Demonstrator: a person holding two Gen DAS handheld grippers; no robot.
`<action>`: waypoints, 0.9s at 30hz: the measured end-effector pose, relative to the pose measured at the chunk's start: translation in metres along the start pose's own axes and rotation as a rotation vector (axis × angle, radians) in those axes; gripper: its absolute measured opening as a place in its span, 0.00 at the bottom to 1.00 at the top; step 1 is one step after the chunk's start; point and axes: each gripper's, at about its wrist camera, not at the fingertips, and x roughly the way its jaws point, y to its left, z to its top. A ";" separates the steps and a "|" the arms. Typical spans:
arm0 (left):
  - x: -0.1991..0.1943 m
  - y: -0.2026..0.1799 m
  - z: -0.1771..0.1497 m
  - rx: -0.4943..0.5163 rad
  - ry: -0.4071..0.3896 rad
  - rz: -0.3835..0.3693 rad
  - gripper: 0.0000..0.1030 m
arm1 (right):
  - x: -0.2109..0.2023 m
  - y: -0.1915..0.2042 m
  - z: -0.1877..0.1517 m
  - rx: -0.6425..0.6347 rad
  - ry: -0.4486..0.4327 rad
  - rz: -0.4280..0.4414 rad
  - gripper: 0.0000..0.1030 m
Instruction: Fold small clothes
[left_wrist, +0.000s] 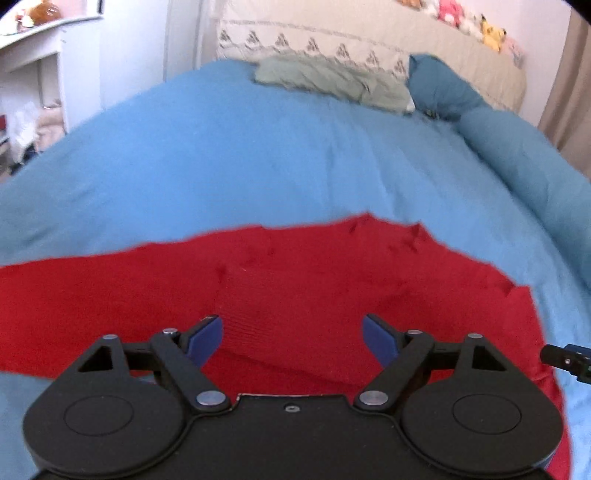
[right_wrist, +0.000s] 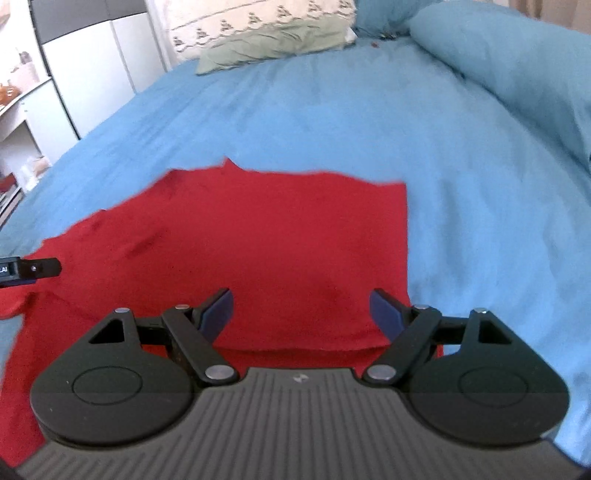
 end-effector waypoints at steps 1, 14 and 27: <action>-0.015 0.003 0.003 -0.009 -0.006 0.002 0.87 | -0.007 0.008 0.008 -0.002 0.008 -0.009 0.94; -0.122 0.156 0.006 -0.256 -0.066 0.227 1.00 | -0.096 0.127 0.041 -0.101 -0.108 -0.043 1.00; -0.082 0.366 -0.047 -0.627 -0.044 0.338 0.60 | -0.031 0.183 -0.013 0.206 0.060 -0.014 1.00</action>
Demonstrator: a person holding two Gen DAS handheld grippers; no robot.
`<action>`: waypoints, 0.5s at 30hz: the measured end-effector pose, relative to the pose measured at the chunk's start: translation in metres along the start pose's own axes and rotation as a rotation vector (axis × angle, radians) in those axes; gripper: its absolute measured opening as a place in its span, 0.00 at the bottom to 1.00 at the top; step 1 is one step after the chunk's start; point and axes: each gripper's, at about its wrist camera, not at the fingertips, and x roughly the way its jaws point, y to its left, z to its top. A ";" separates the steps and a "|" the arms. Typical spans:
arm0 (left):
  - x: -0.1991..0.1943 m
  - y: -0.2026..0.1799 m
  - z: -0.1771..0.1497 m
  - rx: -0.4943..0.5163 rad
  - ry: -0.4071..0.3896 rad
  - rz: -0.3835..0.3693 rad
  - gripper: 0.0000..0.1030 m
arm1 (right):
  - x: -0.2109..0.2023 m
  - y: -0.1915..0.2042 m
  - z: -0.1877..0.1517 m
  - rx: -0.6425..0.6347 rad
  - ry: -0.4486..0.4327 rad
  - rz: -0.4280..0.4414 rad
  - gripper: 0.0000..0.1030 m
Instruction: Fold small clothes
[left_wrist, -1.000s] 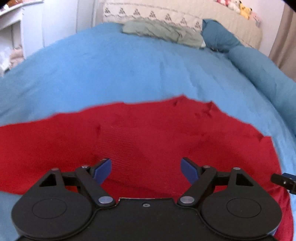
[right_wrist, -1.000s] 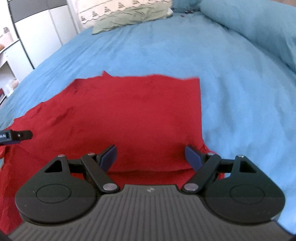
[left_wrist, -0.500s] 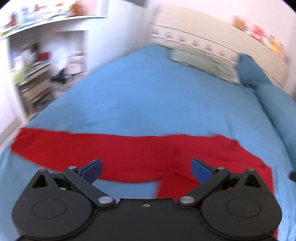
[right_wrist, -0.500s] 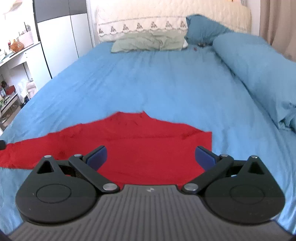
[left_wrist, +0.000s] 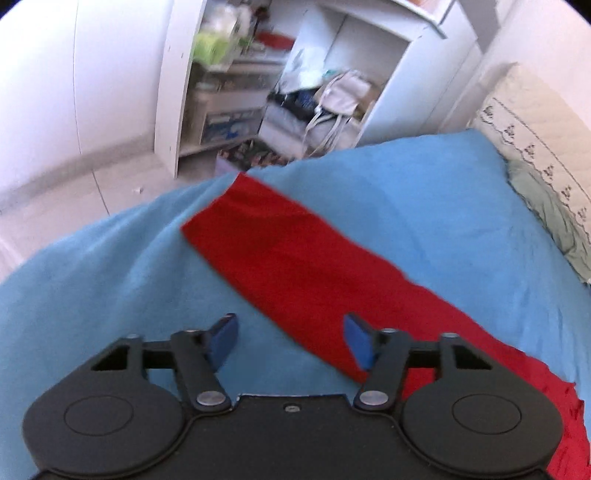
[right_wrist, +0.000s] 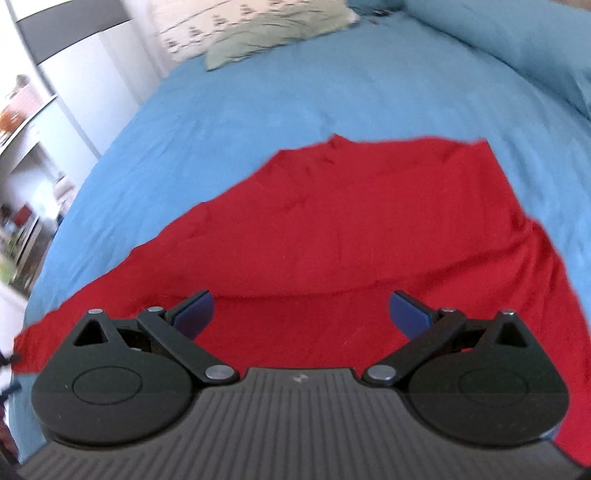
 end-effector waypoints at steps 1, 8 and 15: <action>0.005 0.006 0.002 -0.010 0.000 -0.007 0.60 | 0.003 0.002 -0.005 0.018 -0.004 -0.009 1.00; 0.018 0.008 0.009 0.017 -0.083 -0.006 0.57 | 0.018 0.009 -0.018 0.040 -0.009 -0.057 1.00; 0.027 0.003 0.020 0.047 -0.109 0.050 0.05 | 0.024 0.007 -0.016 0.022 -0.022 -0.060 1.00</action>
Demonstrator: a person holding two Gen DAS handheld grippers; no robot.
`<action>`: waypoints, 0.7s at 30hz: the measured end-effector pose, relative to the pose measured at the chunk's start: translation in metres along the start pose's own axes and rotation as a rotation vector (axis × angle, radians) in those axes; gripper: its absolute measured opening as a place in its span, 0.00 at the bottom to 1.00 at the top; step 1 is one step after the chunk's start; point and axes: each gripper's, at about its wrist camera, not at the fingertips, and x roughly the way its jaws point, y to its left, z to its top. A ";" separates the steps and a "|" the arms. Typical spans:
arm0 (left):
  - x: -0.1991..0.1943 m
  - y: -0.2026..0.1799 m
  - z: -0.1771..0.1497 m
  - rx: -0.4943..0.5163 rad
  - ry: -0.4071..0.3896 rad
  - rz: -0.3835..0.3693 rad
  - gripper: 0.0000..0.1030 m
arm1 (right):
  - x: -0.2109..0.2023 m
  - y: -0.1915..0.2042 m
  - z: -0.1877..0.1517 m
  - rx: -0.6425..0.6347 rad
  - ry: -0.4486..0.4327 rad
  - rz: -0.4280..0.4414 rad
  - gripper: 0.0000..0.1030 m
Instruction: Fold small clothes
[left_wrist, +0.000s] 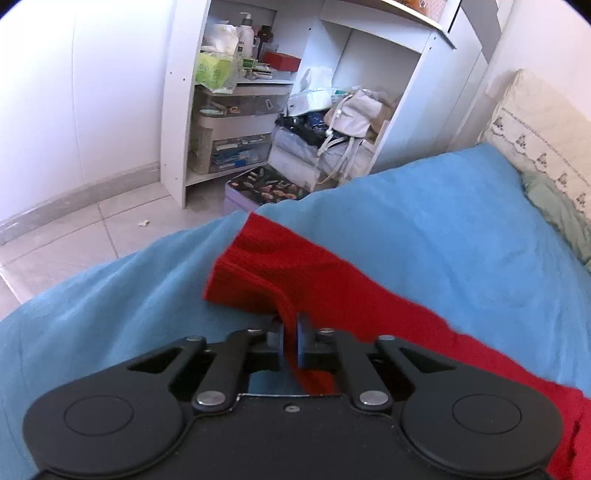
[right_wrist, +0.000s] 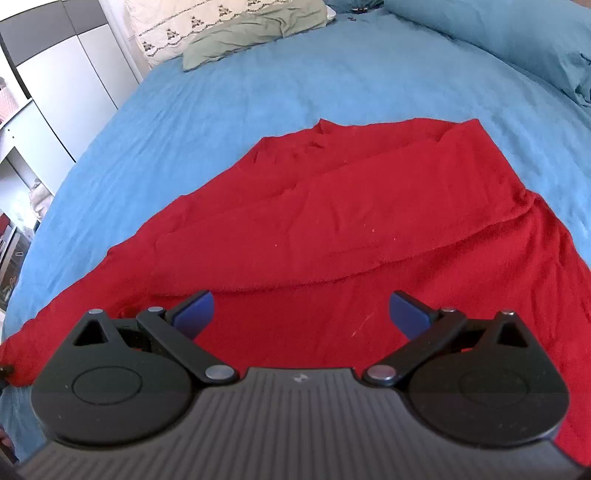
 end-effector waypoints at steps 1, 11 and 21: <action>-0.004 -0.004 0.002 0.008 -0.010 -0.001 0.05 | -0.002 -0.001 -0.001 -0.001 -0.006 0.000 1.00; -0.091 -0.136 0.005 0.270 -0.177 -0.192 0.05 | -0.017 -0.034 0.021 -0.003 -0.067 0.023 1.00; -0.149 -0.355 -0.103 0.509 -0.145 -0.550 0.05 | -0.050 -0.103 0.072 -0.053 -0.133 0.026 1.00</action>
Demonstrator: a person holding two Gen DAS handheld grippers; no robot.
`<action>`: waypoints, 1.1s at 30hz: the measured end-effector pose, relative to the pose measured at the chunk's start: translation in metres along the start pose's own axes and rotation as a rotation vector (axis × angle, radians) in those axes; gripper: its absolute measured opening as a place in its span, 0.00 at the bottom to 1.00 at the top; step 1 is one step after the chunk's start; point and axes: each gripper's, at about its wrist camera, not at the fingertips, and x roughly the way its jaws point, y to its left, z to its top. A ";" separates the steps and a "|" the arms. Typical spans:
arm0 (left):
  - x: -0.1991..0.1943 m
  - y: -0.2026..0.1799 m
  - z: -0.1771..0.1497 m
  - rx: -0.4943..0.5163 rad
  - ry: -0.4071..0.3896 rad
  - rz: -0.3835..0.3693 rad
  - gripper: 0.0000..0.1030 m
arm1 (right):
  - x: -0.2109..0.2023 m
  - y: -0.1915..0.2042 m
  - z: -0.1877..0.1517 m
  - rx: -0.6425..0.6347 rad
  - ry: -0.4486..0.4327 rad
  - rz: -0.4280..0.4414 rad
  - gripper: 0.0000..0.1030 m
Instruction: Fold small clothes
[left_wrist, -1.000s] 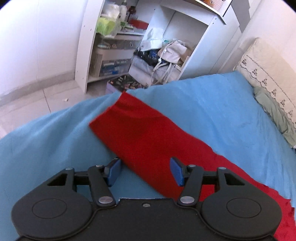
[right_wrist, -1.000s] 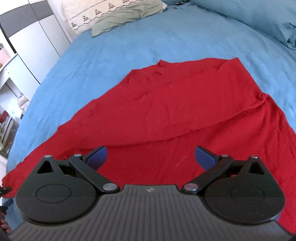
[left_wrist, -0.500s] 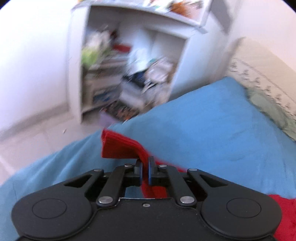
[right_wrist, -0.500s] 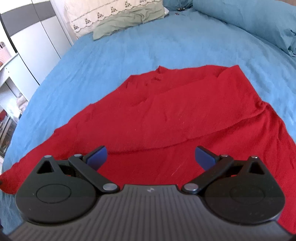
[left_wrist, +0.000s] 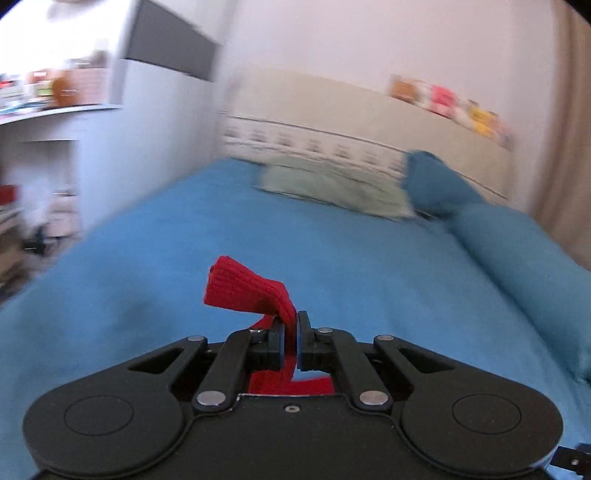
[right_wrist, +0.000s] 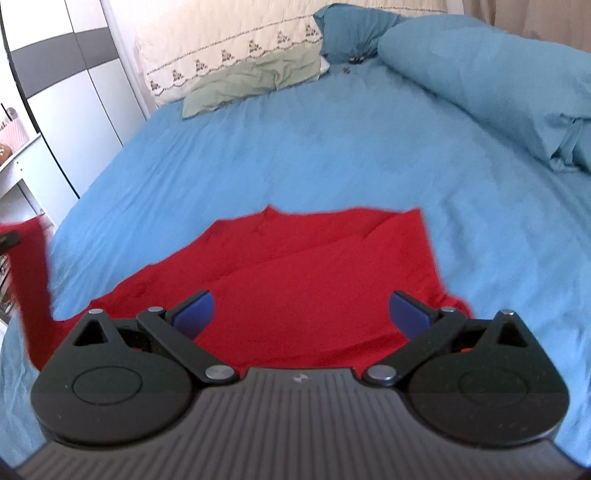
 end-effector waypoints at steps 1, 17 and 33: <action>0.008 -0.020 -0.005 0.004 0.014 -0.032 0.05 | -0.002 -0.008 0.004 0.001 -0.007 -0.001 1.00; 0.111 -0.177 -0.142 0.183 0.370 -0.114 0.12 | 0.039 -0.115 0.008 0.027 0.067 0.075 1.00; 0.027 -0.083 -0.113 0.125 0.371 0.048 0.71 | 0.068 -0.040 0.028 -0.282 0.150 0.165 1.00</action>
